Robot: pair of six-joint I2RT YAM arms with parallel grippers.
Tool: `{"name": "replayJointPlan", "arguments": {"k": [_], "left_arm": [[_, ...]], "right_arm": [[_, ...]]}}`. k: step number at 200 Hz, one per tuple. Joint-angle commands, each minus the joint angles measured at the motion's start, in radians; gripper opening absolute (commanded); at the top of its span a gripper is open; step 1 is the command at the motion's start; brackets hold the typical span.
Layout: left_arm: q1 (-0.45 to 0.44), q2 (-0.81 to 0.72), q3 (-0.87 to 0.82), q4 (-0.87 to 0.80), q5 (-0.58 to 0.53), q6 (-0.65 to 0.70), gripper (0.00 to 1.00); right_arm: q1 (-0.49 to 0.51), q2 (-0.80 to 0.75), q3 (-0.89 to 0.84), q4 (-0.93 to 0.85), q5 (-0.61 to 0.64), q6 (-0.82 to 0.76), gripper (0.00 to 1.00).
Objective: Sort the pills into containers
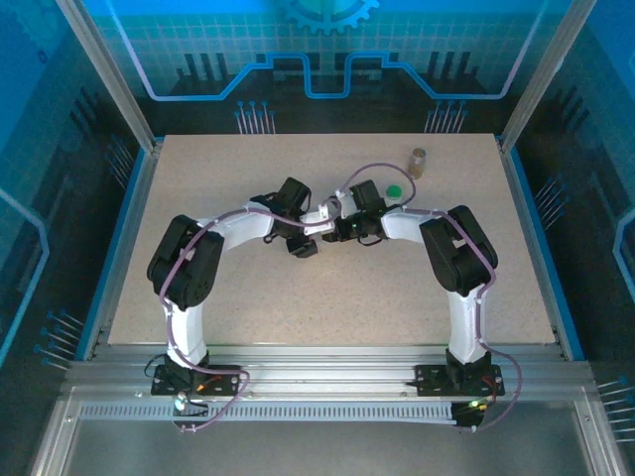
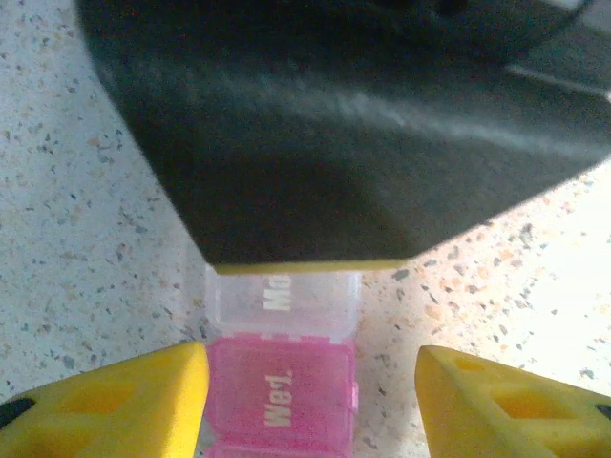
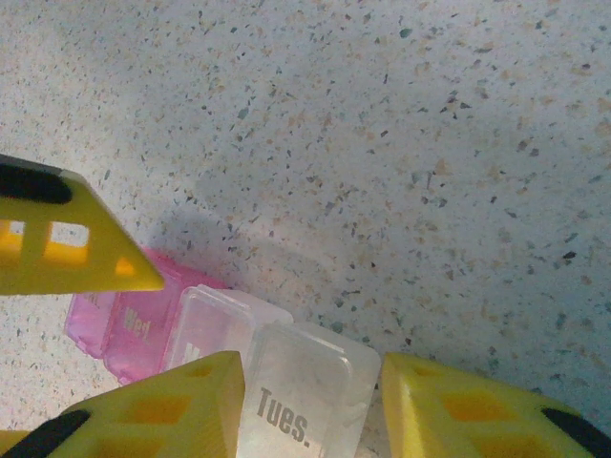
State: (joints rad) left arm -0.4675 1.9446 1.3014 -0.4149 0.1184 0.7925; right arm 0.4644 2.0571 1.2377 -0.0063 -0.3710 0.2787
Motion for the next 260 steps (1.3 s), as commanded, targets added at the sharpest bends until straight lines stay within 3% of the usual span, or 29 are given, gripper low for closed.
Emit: {"name": "replayJointPlan", "arguments": {"k": [1,25,80,181,226,260], "left_arm": [[0.01,0.032,0.038,-0.029,-0.005,0.013,0.58],[0.026,0.039,0.043,-0.035,0.024,0.016,0.54],[0.035,0.039,0.029,-0.021,0.052,0.034,0.54],[0.033,0.025,0.002,0.028,0.033,0.035,0.47],[0.034,0.029,0.013,-0.014,0.07,0.049,0.44],[0.064,0.059,0.095,-0.167,0.167,0.023,0.38]], "right_arm": [[0.015,0.038,-0.017,-0.09,0.043,-0.028,0.43],[0.014,0.041,-0.01,-0.101,0.044,-0.03,0.43],[0.011,0.05,-0.004,-0.11,0.045,-0.041,0.43],[0.01,0.055,0.0,-0.126,0.056,-0.053,0.42],[0.01,0.049,-0.003,-0.142,0.078,-0.074,0.42],[0.005,0.05,0.004,-0.159,0.091,-0.089,0.42]]}}
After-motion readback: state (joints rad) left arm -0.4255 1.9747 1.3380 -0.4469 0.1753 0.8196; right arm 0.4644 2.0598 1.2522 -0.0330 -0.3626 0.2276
